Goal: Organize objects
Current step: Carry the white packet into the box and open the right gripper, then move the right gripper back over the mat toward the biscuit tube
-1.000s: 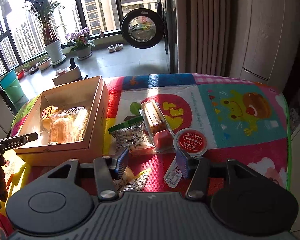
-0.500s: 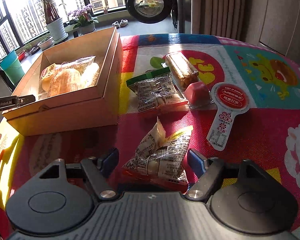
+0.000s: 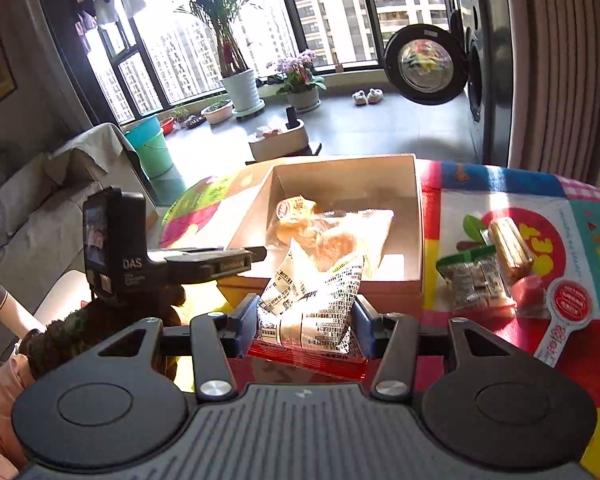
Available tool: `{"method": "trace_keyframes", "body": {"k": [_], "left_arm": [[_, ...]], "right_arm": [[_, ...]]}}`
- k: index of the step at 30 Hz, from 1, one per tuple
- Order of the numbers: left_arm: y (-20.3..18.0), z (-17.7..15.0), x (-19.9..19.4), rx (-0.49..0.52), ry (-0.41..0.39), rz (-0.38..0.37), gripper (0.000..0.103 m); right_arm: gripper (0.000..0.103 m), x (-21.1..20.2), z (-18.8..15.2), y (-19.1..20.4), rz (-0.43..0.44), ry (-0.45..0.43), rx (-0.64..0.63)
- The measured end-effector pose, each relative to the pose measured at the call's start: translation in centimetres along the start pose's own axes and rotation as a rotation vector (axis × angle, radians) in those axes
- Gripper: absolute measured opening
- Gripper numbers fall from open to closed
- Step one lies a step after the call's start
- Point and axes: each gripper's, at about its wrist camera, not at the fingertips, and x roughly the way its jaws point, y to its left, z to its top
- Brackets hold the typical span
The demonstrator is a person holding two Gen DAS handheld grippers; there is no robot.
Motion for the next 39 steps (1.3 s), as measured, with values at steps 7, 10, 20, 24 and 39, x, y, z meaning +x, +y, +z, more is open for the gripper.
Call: {"method": "trace_keyframes", "body": {"k": [7,10,20,24,39], "left_arm": [[-0.1,0.0,0.0,0.001,-0.001,-0.003,0.020],[0.0,0.0,-0.1,0.001,0.000,-0.007,0.020],[0.2,0.0,0.0,0.000,0.000,-0.014,0.020],[0.2,0.0,0.0,0.000,-0.001,-0.015,0.021],[0.1,-0.1,0.0,0.002,-0.001,-0.011,0.020]], "right_arm": [[0.049,3.8,4.5,1.8,0.025,-0.048,-0.033],[0.049,6.0,6.6,1.8,0.012,-0.054,-0.027],[0.049,13.2,11.2,-0.8,-0.074,-0.050,0.089],[0.052,14.4,11.0,-1.8,-0.097,-0.038,0.126],[0.084,8.6,6.2,-6.2,-0.251,-0.105,0.160]]}}
